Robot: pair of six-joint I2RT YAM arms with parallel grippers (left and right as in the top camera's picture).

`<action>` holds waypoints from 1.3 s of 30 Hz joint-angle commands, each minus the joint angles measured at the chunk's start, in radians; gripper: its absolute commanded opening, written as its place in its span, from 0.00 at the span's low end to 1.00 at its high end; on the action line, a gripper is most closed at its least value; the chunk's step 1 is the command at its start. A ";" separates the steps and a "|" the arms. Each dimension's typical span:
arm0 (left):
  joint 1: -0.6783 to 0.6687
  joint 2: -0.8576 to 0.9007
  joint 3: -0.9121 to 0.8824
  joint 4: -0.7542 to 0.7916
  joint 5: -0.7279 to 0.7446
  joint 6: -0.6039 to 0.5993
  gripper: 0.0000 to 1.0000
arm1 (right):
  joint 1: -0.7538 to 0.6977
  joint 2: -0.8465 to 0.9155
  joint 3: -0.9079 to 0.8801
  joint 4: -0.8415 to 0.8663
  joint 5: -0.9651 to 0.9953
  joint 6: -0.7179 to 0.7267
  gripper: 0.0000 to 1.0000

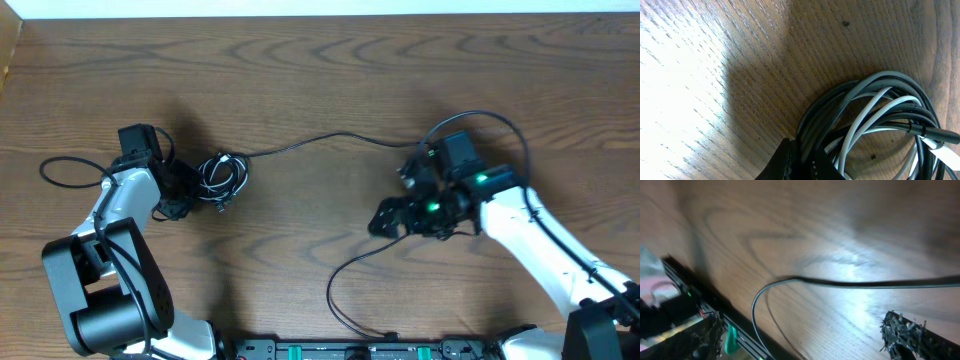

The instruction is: Untangle cables

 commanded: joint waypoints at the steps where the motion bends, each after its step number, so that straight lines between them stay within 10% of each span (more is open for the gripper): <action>1: 0.007 -0.019 0.017 0.001 -0.006 -0.004 0.08 | 0.065 -0.008 0.016 0.002 0.074 -0.008 0.99; 39: 0.000 -0.019 0.017 0.010 -0.002 -0.004 0.08 | 0.108 -0.008 0.016 0.002 0.164 -0.008 0.99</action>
